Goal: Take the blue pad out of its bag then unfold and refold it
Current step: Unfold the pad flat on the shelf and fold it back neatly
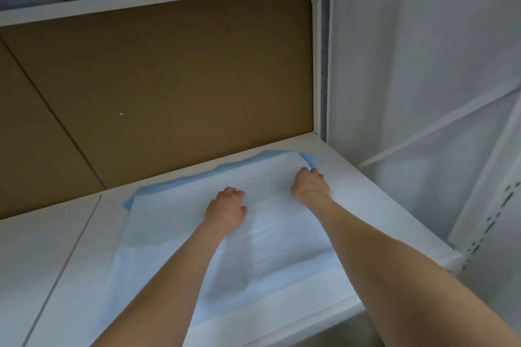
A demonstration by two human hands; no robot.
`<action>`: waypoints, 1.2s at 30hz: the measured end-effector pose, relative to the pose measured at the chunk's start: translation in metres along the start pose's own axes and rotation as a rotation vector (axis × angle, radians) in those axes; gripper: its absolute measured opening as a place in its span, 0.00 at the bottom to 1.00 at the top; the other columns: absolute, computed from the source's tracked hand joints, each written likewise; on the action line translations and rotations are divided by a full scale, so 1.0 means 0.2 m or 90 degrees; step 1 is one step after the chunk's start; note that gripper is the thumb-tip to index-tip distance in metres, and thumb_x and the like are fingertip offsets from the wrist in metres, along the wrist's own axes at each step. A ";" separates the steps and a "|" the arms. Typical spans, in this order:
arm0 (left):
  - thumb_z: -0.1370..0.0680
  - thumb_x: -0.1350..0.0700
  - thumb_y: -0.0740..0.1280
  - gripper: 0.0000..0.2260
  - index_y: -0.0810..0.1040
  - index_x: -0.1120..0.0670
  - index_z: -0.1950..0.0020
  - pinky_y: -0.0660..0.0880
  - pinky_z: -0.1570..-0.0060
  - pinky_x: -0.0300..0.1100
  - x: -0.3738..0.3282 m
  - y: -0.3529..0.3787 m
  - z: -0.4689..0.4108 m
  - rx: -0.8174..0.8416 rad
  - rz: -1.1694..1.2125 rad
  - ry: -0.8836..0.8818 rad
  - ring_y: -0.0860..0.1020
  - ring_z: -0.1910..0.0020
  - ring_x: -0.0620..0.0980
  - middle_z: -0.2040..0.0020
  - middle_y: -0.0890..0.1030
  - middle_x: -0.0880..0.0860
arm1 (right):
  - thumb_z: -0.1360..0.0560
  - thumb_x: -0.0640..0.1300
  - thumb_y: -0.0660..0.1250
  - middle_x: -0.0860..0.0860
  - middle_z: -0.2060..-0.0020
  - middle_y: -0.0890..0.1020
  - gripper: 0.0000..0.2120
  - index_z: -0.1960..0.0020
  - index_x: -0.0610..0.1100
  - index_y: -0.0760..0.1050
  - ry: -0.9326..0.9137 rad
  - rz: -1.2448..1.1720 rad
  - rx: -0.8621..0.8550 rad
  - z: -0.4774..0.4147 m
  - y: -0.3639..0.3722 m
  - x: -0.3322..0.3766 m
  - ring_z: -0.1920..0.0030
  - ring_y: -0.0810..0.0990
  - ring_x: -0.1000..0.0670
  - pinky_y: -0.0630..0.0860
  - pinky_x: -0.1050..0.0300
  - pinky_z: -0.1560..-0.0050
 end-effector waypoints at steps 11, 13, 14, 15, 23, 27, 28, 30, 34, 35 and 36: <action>0.20 0.41 0.54 0.23 0.63 0.45 0.26 0.67 0.33 0.46 0.07 0.04 -0.10 0.005 -0.064 -0.005 0.63 0.30 0.53 0.30 0.65 0.51 | 0.24 0.41 0.62 0.44 0.40 0.76 0.16 0.37 0.41 0.72 0.102 -0.216 -0.002 -0.25 0.00 0.03 0.40 0.75 0.41 0.73 0.51 0.41; 0.20 0.40 0.54 0.23 0.64 0.45 0.27 0.66 0.33 0.47 0.08 0.04 -0.10 -0.012 -0.041 -0.005 0.63 0.30 0.52 0.30 0.65 0.50 | 0.26 0.42 0.67 0.44 0.43 0.78 0.17 0.39 0.40 0.72 0.099 -0.273 0.014 -0.27 -0.01 0.02 0.43 0.77 0.42 0.74 0.53 0.47; 0.21 0.40 0.55 0.23 0.64 0.45 0.27 0.67 0.33 0.47 0.08 0.05 -0.09 -0.021 -0.028 -0.002 0.63 0.31 0.52 0.30 0.65 0.49 | 0.27 0.43 0.68 0.44 0.45 0.78 0.17 0.40 0.40 0.73 0.103 -0.287 0.020 -0.28 -0.02 0.01 0.44 0.78 0.42 0.74 0.53 0.49; 0.21 0.40 0.56 0.22 0.65 0.45 0.28 0.67 0.34 0.46 0.09 0.05 -0.09 -0.030 -0.015 0.004 0.63 0.31 0.51 0.30 0.65 0.49 | 0.28 0.43 0.69 0.44 0.46 0.79 0.17 0.41 0.39 0.73 0.110 -0.295 0.021 -0.29 -0.03 0.01 0.45 0.78 0.42 0.74 0.53 0.50; 0.22 0.39 0.58 0.22 0.66 0.44 0.29 0.68 0.34 0.46 0.10 0.03 -0.10 -0.045 0.035 0.021 0.63 0.31 0.50 0.31 0.64 0.46 | 0.23 0.38 0.61 0.41 0.44 0.76 0.14 0.39 0.35 0.72 0.096 -0.328 0.008 -0.33 -0.03 0.02 0.42 0.75 0.41 0.72 0.53 0.45; 0.23 0.39 0.59 0.22 0.67 0.43 0.30 0.69 0.35 0.46 0.10 0.04 -0.10 -0.042 0.051 0.015 0.63 0.31 0.49 0.31 0.64 0.46 | 0.24 0.41 0.60 0.46 0.57 0.74 0.13 0.41 0.37 0.73 0.105 -0.344 0.026 -0.35 -0.01 0.02 0.50 0.75 0.43 0.73 0.52 0.47; 0.23 0.39 0.59 0.22 0.67 0.43 0.31 0.69 0.35 0.46 0.10 0.04 -0.11 -0.044 0.056 0.014 0.63 0.32 0.49 0.31 0.64 0.46 | 0.24 0.41 0.61 0.46 0.57 0.75 0.12 0.43 0.38 0.74 0.108 -0.350 0.022 -0.36 -0.01 0.02 0.52 0.75 0.44 0.73 0.53 0.49; 0.23 0.39 0.60 0.21 0.67 0.44 0.31 0.69 0.36 0.46 0.11 0.04 -0.11 -0.045 0.064 0.014 0.64 0.32 0.49 0.31 0.64 0.46 | 0.25 0.42 0.64 0.44 0.52 0.78 0.10 0.46 0.39 0.74 0.102 -0.348 0.006 -0.36 -0.02 0.02 0.50 0.76 0.43 0.72 0.54 0.51; 0.23 0.39 0.60 0.21 0.68 0.44 0.32 0.70 0.37 0.46 0.11 0.05 -0.12 -0.050 0.068 0.010 0.64 0.32 0.49 0.32 0.64 0.46 | 0.25 0.39 0.62 0.42 0.46 0.78 0.12 0.43 0.35 0.74 0.075 -0.343 -0.002 -0.38 -0.02 0.03 0.46 0.76 0.41 0.71 0.54 0.50; 0.23 0.38 0.60 0.21 0.68 0.43 0.32 0.70 0.37 0.46 0.11 0.05 -0.12 -0.049 0.068 0.010 0.64 0.32 0.49 0.32 0.64 0.46 | 0.24 0.39 0.61 0.41 0.45 0.78 0.13 0.41 0.35 0.73 0.071 -0.336 0.003 -0.39 -0.01 0.03 0.46 0.76 0.41 0.71 0.54 0.49; 0.23 0.38 0.60 0.21 0.68 0.43 0.33 0.70 0.37 0.46 0.11 0.06 -0.12 -0.048 0.067 0.010 0.64 0.32 0.49 0.32 0.64 0.46 | 0.24 0.39 0.60 0.41 0.43 0.78 0.15 0.40 0.35 0.73 0.070 -0.328 0.009 -0.39 0.00 0.03 0.45 0.76 0.41 0.72 0.53 0.48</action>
Point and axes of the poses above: each hand's wrist, its own z-axis away from the middle knuckle, its own y-axis out of the palm, x = y × z, the point moved 1 cm from there along -z, towards the middle knuckle
